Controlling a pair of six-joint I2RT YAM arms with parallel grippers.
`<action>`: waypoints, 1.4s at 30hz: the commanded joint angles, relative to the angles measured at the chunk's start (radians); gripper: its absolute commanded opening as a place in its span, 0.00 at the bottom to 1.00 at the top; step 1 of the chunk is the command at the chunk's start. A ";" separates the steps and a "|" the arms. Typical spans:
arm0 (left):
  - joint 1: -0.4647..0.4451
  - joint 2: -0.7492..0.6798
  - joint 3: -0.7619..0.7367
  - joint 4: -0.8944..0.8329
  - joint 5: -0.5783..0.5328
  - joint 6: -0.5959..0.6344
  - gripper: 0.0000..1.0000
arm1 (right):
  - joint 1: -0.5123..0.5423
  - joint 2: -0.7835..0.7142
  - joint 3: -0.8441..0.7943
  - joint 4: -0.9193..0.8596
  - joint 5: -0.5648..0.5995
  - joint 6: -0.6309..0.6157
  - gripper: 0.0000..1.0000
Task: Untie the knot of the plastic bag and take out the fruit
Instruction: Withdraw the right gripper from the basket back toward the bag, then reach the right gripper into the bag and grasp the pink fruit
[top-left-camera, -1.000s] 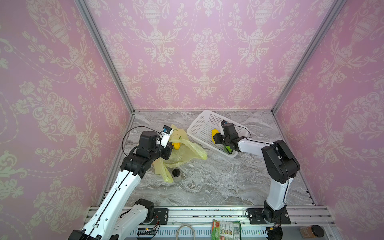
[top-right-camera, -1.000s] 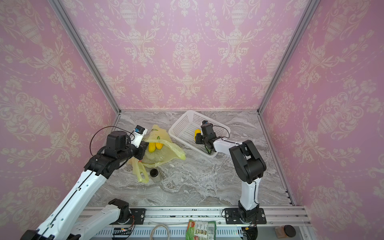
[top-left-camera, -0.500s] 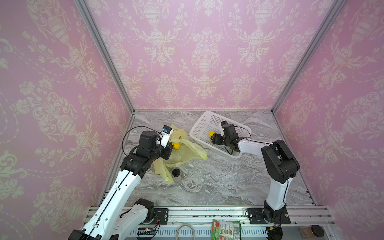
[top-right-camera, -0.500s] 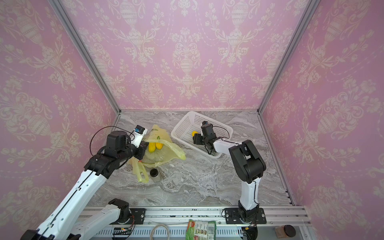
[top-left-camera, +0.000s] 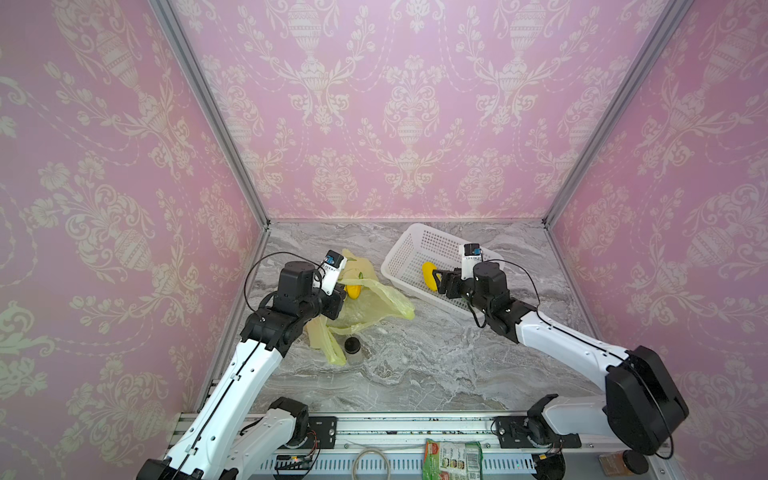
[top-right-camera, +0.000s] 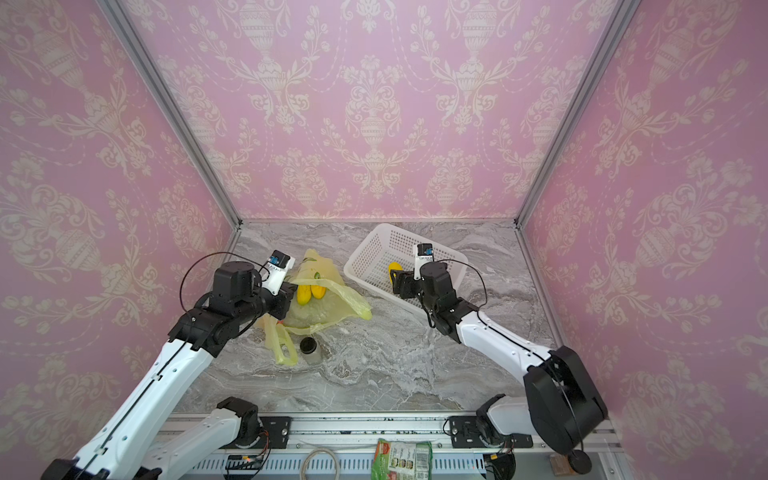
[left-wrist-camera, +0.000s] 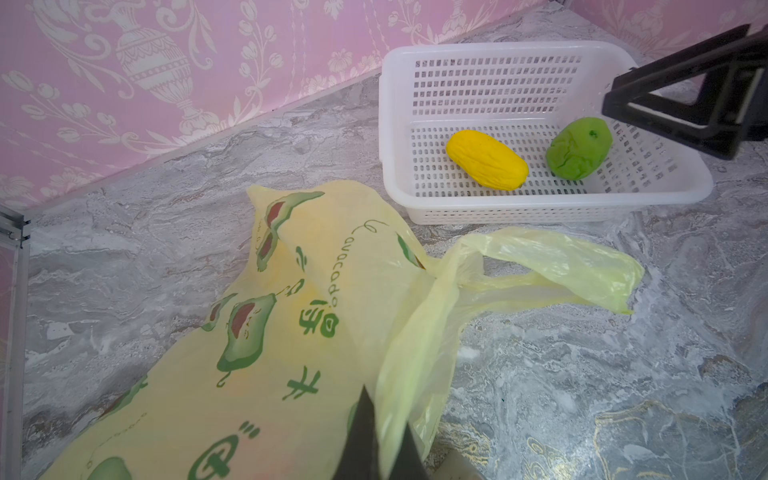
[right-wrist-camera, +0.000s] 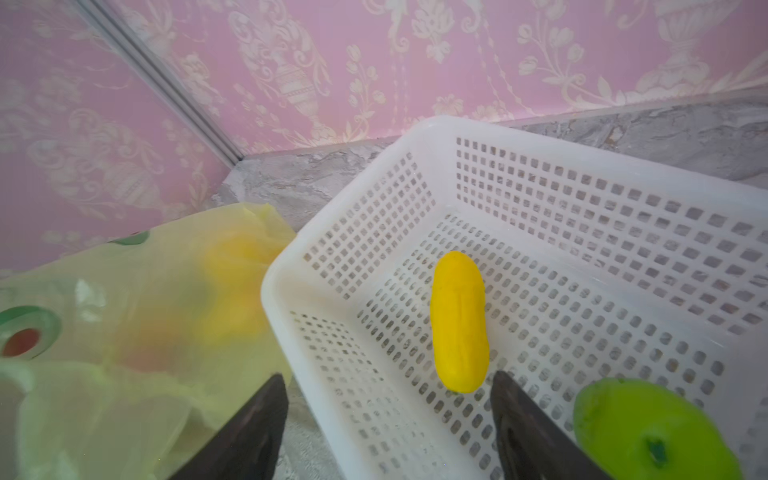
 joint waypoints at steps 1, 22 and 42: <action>0.007 0.006 0.000 -0.012 0.018 -0.001 0.00 | 0.121 -0.119 -0.081 0.136 0.077 -0.152 0.78; 0.007 -0.003 0.002 -0.014 0.013 0.004 0.00 | 0.571 0.382 0.198 0.240 -0.024 -0.447 0.73; 0.006 -0.013 0.000 -0.007 0.023 0.005 0.00 | 0.436 0.890 0.708 0.063 -0.180 -0.143 0.68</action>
